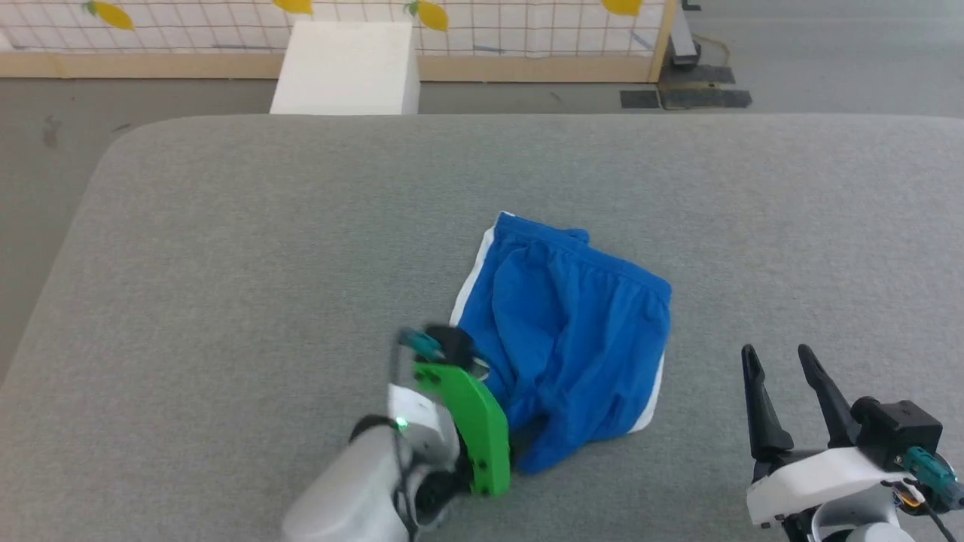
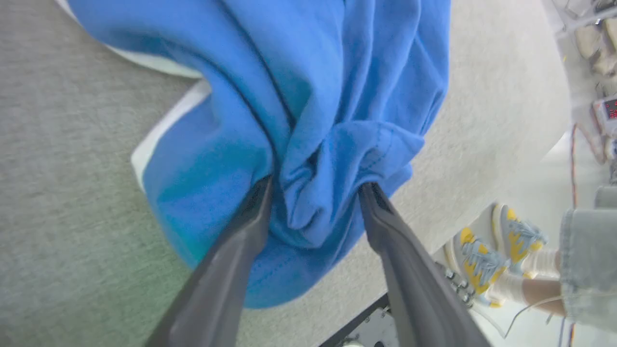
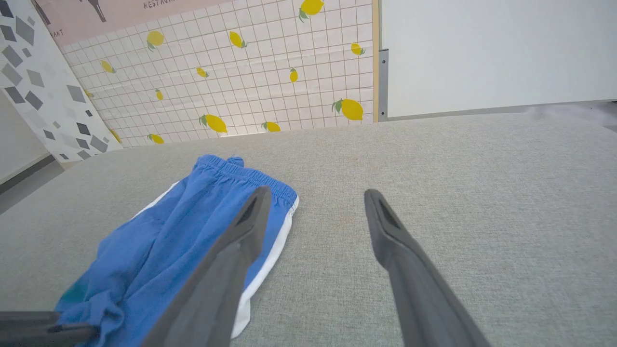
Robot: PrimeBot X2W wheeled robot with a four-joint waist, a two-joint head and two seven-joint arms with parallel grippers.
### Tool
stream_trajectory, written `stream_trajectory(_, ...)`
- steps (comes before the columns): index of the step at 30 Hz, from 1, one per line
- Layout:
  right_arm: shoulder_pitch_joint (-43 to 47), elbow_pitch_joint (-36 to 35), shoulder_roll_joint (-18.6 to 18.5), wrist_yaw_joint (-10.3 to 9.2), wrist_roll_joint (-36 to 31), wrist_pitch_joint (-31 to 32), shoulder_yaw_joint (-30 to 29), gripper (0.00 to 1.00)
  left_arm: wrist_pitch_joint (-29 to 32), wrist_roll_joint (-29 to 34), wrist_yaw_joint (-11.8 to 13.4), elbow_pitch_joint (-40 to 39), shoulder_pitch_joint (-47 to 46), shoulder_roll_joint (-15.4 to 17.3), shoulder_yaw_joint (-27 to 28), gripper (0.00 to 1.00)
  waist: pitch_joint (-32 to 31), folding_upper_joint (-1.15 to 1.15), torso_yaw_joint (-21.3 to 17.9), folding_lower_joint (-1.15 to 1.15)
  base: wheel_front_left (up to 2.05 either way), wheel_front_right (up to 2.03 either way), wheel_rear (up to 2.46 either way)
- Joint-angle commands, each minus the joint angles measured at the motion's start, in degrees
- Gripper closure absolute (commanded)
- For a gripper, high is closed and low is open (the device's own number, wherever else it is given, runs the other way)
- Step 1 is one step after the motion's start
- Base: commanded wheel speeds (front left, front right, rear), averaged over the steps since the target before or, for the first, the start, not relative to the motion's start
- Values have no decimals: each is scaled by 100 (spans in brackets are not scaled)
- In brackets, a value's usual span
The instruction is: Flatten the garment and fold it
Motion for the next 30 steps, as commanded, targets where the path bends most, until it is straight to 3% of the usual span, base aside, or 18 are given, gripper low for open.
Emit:
stream_trajectory(1,73,12,3,-9,24,-13,13,0,-182,-145,67,-167,47,40,208,0,-77,0,102,0,0,0,0)
stream_trajectory(7,4,9,3,-9,24,184,-12,0,-1508,-249,267,-917,177,340,1142,0,-156,0,256,0,0,0,0)
stream_trajectory(14,-341,69,3,-9,27,981,32,0,-3512,597,543,-1330,679,761,1578,0,-53,0,402,0,0,0,0)
stream_trajectory(16,-556,85,3,-9,-86,1268,49,0,-3801,870,642,-1458,823,828,1666,0,25,0,434,0,0,0,0)
stream_trajectory(22,-1439,362,3,-9,-528,2459,4,0,-3934,1510,816,-2117,1267,667,2194,0,378,0,577,0,0,0,0)
stream_trajectory(30,-2369,876,-169,-9,-1272,4067,-338,0,-3937,2139,542,-2535,1510,287,2737,0,887,0,900,0,0,0,0)
